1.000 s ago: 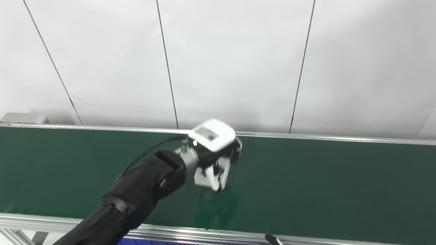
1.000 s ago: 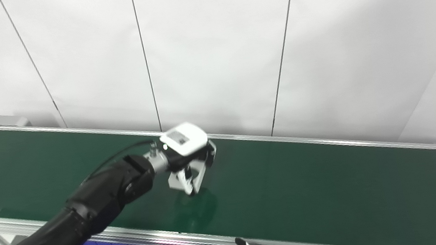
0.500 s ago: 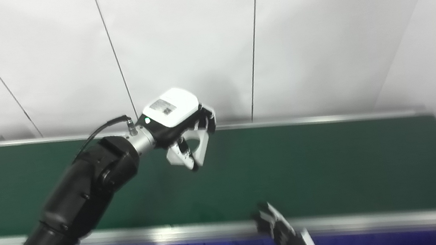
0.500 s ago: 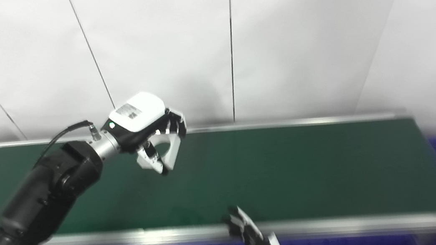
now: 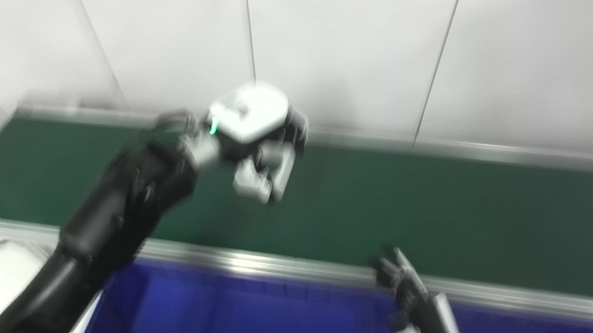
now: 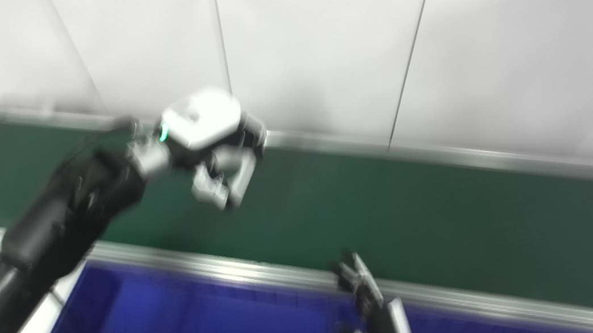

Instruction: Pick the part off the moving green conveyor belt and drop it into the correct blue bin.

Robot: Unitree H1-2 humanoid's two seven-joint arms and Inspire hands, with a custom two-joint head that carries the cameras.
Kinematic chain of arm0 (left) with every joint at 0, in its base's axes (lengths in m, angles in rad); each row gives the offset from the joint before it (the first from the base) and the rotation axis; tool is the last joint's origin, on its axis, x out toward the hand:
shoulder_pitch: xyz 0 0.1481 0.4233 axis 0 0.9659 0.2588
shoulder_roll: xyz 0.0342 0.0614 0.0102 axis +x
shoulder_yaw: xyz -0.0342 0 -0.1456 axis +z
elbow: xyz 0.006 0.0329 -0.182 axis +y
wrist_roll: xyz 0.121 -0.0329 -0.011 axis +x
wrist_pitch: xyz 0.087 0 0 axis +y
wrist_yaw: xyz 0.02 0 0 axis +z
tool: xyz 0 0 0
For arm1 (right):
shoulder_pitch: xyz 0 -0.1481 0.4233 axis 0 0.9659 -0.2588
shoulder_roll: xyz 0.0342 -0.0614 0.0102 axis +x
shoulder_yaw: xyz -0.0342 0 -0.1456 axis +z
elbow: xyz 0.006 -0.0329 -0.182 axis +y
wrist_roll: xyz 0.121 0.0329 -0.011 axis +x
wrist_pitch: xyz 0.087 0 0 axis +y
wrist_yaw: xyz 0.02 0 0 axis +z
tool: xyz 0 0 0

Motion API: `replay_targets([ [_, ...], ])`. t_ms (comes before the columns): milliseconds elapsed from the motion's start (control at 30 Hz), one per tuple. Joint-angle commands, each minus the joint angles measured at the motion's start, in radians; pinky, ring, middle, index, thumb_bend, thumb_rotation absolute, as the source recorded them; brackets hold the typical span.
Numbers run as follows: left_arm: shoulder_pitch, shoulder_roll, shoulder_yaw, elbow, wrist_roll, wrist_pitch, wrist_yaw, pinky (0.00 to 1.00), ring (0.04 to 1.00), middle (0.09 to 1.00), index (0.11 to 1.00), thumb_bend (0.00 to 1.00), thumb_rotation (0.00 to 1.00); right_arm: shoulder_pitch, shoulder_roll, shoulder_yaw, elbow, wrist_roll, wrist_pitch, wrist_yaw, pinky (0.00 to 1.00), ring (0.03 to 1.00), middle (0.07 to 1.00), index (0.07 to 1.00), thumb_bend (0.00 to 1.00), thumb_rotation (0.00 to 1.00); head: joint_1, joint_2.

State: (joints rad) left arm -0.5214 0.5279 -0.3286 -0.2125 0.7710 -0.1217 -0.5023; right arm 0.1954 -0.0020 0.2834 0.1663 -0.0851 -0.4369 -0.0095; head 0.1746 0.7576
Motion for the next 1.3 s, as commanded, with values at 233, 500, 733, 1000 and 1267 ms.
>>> replay_targets([
  [233, 0.082, 0.054, 0.107, -0.206, -0.089, 0.075, -0.102, 0.28, 0.369, 0.450, 0.536, 0.50, 0.00, -0.001, -0.003, -0.014, -0.102, 0.013, 0.007, 0.030, 0.82, 0.860, 0.833, 0.943, 0.82, 0.87, 0.050, 0.042],
  [500, 0.202, 0.075, 0.171, -0.311, -0.103, 0.132, -0.156, 0.33, 0.387, 0.490, 0.530, 0.50, 0.00, 0.007, -0.007, -0.029, -0.141, 0.021, 0.041, 0.050, 0.82, 0.863, 0.835, 0.944, 0.81, 0.87, 0.083, 0.060],
  [733, 0.306, 0.064, 0.200, -0.379, -0.075, 0.180, -0.166, 0.36, 0.399, 0.492, 0.523, 0.50, 0.00, 0.010, -0.008, -0.036, -0.152, 0.022, 0.049, 0.060, 0.82, 0.859, 0.835, 0.941, 0.81, 0.87, 0.103, 0.066],
  [1000, 0.436, 0.023, 0.257, -0.378, -0.043, 0.179, -0.086, 0.31, 0.369, 0.478, 0.541, 0.50, 0.00, 0.010, -0.005, -0.040, -0.156, 0.030, 0.058, 0.067, 0.82, 0.863, 0.833, 0.945, 0.82, 0.87, 0.096, 0.062],
  [1267, 0.567, -0.057, 0.256, -0.285, 0.016, 0.114, 0.093, 0.36, 0.385, 0.467, 0.542, 0.50, 0.00, 0.011, 0.006, -0.042, -0.143, 0.023, 0.049, 0.068, 0.82, 0.857, 0.832, 0.938, 0.82, 0.86, 0.075, 0.054],
])
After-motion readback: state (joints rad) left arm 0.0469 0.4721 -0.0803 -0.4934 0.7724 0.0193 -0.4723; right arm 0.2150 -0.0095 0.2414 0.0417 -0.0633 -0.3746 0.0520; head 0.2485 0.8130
